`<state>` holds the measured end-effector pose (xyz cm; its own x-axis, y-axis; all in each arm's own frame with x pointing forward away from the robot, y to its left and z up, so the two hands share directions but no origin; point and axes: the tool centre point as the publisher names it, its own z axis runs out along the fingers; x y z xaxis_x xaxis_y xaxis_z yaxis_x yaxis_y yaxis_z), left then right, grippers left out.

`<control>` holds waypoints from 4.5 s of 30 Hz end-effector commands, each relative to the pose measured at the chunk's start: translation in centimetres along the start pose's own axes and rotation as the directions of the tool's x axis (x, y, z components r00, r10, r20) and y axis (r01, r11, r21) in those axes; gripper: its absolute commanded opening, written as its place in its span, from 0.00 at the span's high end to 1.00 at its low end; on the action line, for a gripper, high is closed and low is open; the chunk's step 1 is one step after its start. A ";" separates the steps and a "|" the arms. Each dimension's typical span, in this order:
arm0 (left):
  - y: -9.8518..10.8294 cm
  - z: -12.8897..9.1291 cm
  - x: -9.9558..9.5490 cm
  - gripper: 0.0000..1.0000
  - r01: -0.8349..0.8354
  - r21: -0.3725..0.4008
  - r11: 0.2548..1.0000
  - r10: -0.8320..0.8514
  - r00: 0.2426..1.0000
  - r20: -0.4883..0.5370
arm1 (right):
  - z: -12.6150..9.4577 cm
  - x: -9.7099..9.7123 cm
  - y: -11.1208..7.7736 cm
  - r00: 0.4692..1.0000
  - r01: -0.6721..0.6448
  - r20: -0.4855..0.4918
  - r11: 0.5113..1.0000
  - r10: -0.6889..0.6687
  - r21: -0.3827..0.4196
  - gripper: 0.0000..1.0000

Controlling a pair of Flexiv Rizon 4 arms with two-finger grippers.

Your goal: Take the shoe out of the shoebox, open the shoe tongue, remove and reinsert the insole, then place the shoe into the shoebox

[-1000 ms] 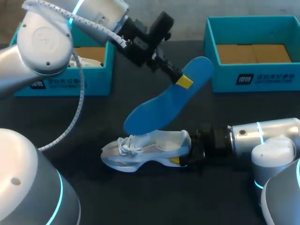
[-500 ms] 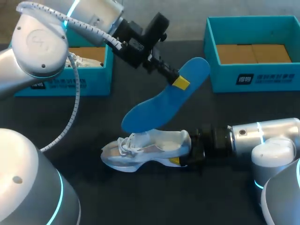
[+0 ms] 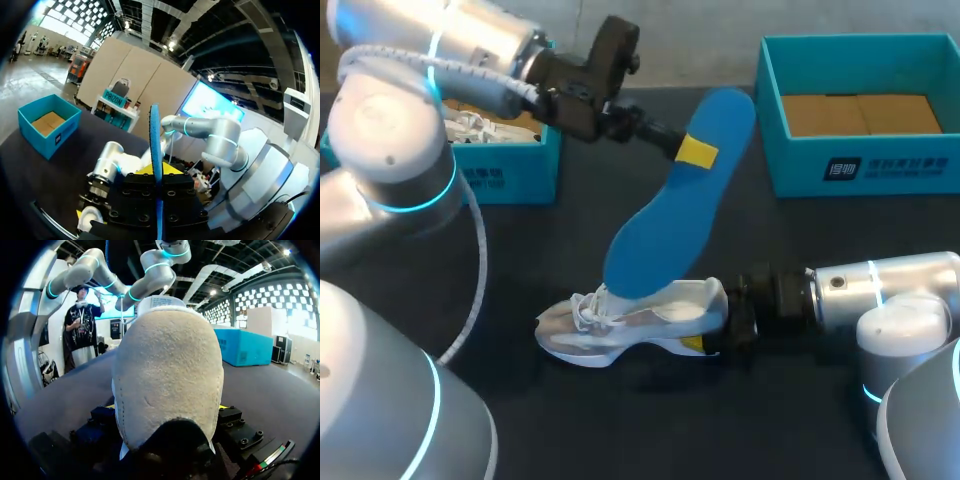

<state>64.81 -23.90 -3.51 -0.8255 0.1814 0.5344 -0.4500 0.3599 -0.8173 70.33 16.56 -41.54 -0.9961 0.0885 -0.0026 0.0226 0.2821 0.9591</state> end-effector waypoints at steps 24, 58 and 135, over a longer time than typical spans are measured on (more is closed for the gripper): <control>-2.3 -1.0 5.7 1.00 0.115 0.185 0.976 -0.109 0.993 -0.047 | 0.0 0.1 0.1 1.000 0.000 0.001 1.000 0.000 0.003 1.00; -3.8 -5.4 12.2 1.00 0.108 0.269 0.957 -0.100 0.994 -0.042 | 0.0 0.1 0.1 1.000 0.000 0.001 1.000 0.000 0.003 1.00; -2.8 -6.7 12.4 1.00 0.066 0.300 0.952 -0.055 0.997 -0.045 | -6.4 0.1 3.6 1.000 0.018 0.001 0.713 -0.027 0.701 0.00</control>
<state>58.18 -16.54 6.88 -0.7833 0.2015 0.5881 -0.5849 0.0816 -0.8070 69.99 11.11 -36.99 -0.9970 0.0741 -0.0237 0.0324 0.6725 0.7394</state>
